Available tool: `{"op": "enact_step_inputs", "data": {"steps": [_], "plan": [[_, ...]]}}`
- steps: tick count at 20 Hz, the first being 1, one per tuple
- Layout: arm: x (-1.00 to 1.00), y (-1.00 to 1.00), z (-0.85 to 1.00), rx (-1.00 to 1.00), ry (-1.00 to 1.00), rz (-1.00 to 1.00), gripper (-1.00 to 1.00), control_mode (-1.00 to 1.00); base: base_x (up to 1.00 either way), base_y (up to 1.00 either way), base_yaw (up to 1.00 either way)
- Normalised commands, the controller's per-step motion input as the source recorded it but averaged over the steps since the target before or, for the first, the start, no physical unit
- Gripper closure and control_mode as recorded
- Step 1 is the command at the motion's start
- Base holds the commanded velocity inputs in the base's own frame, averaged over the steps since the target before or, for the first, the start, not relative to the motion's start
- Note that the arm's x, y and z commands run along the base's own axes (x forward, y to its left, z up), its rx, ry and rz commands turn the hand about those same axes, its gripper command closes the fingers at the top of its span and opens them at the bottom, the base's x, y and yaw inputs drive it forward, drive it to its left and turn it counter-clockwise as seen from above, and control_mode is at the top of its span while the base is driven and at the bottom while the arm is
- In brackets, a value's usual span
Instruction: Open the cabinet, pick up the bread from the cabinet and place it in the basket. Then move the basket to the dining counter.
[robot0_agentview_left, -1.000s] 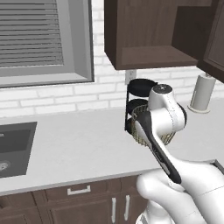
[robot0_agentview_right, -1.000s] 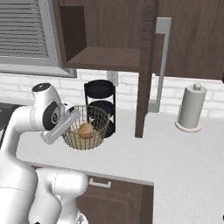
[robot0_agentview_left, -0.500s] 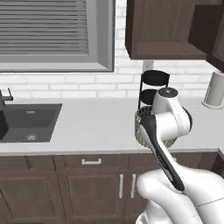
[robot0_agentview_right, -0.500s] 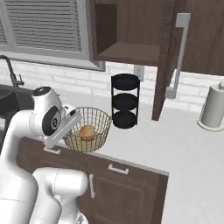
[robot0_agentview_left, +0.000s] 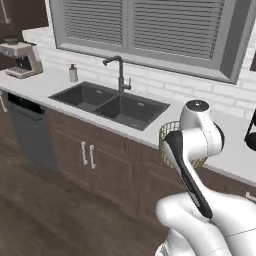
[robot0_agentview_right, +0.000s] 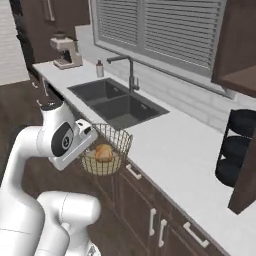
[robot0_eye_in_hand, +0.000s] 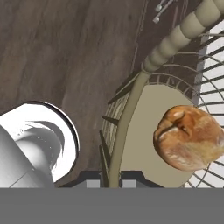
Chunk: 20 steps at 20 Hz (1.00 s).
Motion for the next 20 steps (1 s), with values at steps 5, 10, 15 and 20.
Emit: {"op": "enact_step_inputs", "data": {"steps": [5,10,15,20], "plan": [[0.0,0.0,0.0,0.0,0.0,0.0,1.0,1.0,-0.19,0.07,1.0],[0.0,0.0,0.0,0.0,0.0,0.0,1.0,1.0,-0.01,0.05,1.0],[0.0,0.0,0.0,0.0,0.0,0.0,1.0,1.0,0.0,0.1,0.92],[0.0,0.0,0.0,0.0,0.0,0.0,1.0,1.0,0.38,0.55,0.59]]}}
